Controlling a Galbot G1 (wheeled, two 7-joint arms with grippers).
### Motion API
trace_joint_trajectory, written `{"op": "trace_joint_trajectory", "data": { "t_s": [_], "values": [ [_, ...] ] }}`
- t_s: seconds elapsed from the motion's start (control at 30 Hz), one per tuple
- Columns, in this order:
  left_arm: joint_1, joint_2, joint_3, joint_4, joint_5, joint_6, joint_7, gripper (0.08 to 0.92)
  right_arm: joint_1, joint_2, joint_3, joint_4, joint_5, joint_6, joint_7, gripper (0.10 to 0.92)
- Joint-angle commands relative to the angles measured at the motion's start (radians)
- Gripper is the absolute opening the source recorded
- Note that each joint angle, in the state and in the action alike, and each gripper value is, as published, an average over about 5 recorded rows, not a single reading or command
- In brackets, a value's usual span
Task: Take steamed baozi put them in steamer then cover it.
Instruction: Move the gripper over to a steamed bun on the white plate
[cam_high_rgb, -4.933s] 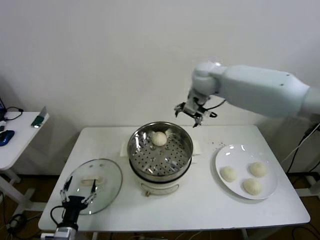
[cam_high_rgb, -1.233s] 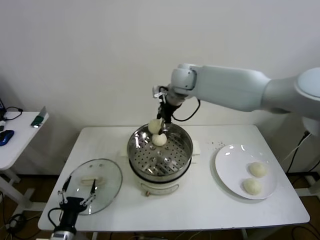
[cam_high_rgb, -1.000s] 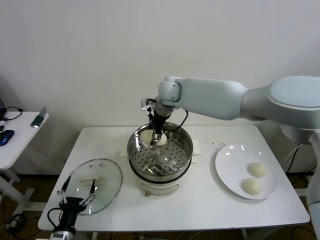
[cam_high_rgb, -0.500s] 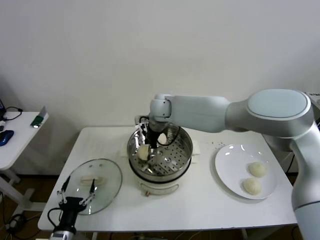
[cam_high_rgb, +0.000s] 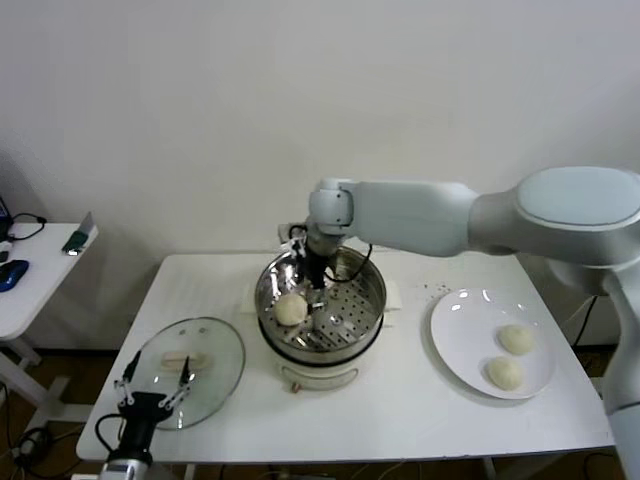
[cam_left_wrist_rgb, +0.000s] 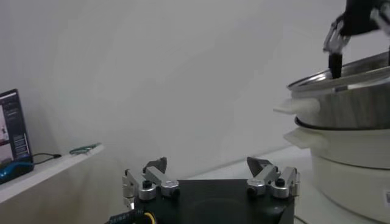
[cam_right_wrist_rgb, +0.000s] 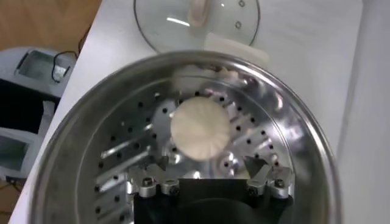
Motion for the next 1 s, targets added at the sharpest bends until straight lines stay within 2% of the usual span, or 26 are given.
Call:
{"op": "trace_joint_trajectory", "data": {
  "t_s": [0.03, 0.27, 0.5, 0.77, 1.0],
  "values": [
    [-0.004, 0.001, 0.005, 0.002, 0.005, 0.003, 0.000, 0.823, 0.176, -0.232, -0.044, 0.177, -0.024, 0.033, -0.047, 0.823],
    [-0.005, 0.005, 0.006, 0.007, 0.009, 0.010, -0.015, 0.823, 0.229, -0.528, -0.112, 0.334, -0.174, 0.056, -0.079, 0.823],
    [0.001, 0.002, 0.005, 0.005, 0.027, 0.019, -0.020, 0.823, 0.058, -0.777, -0.059, 0.407, -0.424, 0.065, -0.094, 0.823],
    [0.018, -0.015, -0.001, -0.001, 0.051, 0.025, -0.020, 0.823, -0.324, -0.905, 0.197, 0.311, -0.668, 0.113, -0.122, 0.823],
    [0.024, -0.032, -0.006, 0.005, 0.074, 0.028, -0.021, 0.823, -0.564, -0.906, 0.401, 0.208, -0.775, 0.144, -0.137, 0.823]
  ]
}}
